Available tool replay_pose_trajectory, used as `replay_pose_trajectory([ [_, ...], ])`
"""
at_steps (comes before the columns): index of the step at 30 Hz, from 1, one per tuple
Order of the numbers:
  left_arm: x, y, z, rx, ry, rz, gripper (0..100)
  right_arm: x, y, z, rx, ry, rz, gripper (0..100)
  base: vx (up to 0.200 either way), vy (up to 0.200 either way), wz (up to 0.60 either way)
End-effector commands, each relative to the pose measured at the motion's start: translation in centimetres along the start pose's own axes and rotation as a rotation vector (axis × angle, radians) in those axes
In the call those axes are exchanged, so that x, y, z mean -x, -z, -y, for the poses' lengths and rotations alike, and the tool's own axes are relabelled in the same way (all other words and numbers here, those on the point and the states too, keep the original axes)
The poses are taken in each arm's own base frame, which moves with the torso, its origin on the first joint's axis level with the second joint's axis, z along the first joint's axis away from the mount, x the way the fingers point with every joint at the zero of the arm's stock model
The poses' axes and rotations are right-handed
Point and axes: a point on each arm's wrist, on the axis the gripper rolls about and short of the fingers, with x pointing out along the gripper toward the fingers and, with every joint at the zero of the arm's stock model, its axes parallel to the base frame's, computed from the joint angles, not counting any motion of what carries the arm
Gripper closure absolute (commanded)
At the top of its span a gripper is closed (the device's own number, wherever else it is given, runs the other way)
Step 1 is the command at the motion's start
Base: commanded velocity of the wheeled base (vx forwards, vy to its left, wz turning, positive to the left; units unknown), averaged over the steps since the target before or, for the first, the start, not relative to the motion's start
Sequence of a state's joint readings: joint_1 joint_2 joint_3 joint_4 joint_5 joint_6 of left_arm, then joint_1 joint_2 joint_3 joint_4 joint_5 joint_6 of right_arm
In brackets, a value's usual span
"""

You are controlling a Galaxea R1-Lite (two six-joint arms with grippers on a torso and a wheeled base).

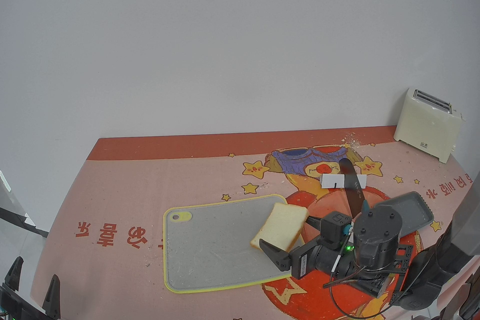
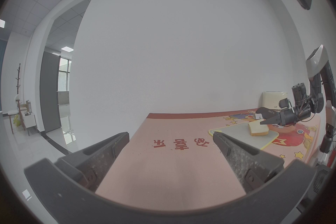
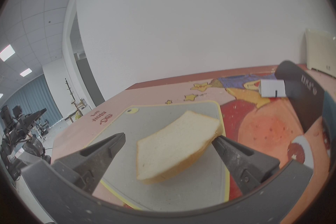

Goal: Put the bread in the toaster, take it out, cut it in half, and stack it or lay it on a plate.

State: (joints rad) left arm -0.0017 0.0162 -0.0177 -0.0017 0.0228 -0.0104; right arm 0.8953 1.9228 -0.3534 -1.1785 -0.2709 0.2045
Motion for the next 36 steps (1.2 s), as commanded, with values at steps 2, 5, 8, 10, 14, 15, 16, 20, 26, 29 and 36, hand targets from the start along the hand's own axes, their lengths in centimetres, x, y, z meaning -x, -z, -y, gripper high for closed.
replay_pose_trajectory([
  [2,-0.1,0.5,0.0,0.0,0.0,-0.008,0,0.2,0.9,-0.3,0.029,-0.012,-0.035,0,0.0,0.0,0.0],
  [5,-0.1,0.5,0.0,0.0,0.0,-0.008,0,-0.4,1.7,-0.6,0.033,-0.014,-0.059,0,0.0,0.0,0.0],
  [8,-0.1,0.5,0.0,0.0,0.0,-0.008,0,-0.8,2.0,-0.9,0.036,-0.025,-0.068,0,0.0,0.0,0.0],
  [10,-0.1,0.5,0.0,0.0,0.0,-0.008,0,-0.9,1.9,-2.2,0.022,-0.084,-0.058,0,0.0,0.0,0.0],
  [14,-0.1,0.5,0.0,0.0,0.0,-0.006,0,-0.8,1.6,-3.7,-0.032,-0.141,-0.034,0,0.0,0.0,0.0],
  [15,-0.1,0.5,0.0,0.0,0.0,-0.006,0,-0.7,1.6,-3.7,-0.031,-0.141,-0.035,0,0.0,0.0,0.0],
  [16,-0.1,0.5,0.0,0.0,0.0,-0.008,0,-0.8,1.6,-3.4,-0.028,-0.131,-0.035,0,0.0,0.0,0.0],
  [20,-0.1,0.5,0.0,0.0,0.0,-0.006,0,-1.0,0.7,-1.8,-0.049,-0.07,-0.01,0,0.0,0.0,0.0],
  [26,-0.1,0.5,0.0,0.0,0.0,-0.008,0,0.1,0.3,-0.3,-0.034,-0.028,-0.009,0,0.0,0.0,0.0],
  [29,-0.1,0.5,0.0,0.0,0.0,-0.008,0,0.2,-0.3,-0.2,-0.039,-0.028,0.014,0,0.0,0.0,0.0],
  [36,-0.1,0.5,0.0,0.0,0.0,-0.008,0,0.8,-3.0,0.9,-0.1,-0.004,0.123,0,0.0,0.0,0.0],
])
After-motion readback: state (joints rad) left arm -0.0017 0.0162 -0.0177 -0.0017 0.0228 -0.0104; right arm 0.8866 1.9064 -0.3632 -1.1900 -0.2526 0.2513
